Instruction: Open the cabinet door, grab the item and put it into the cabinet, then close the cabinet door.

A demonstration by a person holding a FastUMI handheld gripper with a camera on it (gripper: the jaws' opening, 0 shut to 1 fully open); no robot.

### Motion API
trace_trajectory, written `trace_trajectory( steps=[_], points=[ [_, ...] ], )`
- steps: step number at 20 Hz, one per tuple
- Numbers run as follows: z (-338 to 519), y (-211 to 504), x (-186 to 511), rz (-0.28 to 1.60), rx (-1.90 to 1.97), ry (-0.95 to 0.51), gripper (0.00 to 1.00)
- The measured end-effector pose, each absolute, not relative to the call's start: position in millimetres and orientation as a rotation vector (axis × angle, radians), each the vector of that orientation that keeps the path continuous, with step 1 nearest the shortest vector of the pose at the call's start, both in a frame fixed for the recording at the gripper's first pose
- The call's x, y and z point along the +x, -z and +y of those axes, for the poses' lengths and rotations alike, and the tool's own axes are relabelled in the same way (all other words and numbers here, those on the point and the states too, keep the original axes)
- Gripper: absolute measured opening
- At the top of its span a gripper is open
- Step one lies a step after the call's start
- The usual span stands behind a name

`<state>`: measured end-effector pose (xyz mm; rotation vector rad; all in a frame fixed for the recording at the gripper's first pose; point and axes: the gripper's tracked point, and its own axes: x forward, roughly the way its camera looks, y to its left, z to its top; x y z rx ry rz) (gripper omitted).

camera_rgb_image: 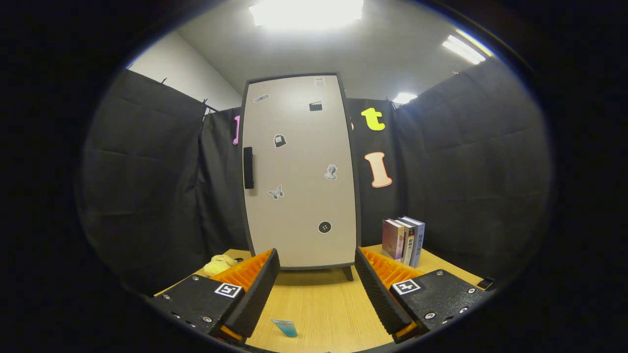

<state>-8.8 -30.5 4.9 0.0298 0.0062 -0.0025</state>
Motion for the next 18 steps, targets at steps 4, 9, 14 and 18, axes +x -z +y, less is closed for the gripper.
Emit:
trace_trajectory(
  steps=[4,9,14,18],
  points=[
    [-24.7,-19.2,5.3,0.0,0.022,-0.023,0.95],
    [-7.8,-44.5,40.3,-0.012,-0.015,-0.071,0.95],
    [18.4,-71.3,82.0,-0.035,-0.026,-0.123,0.95],
    [44.3,-84.8,117.6,-0.029,-0.007,-0.164,0.95]
  ],
)
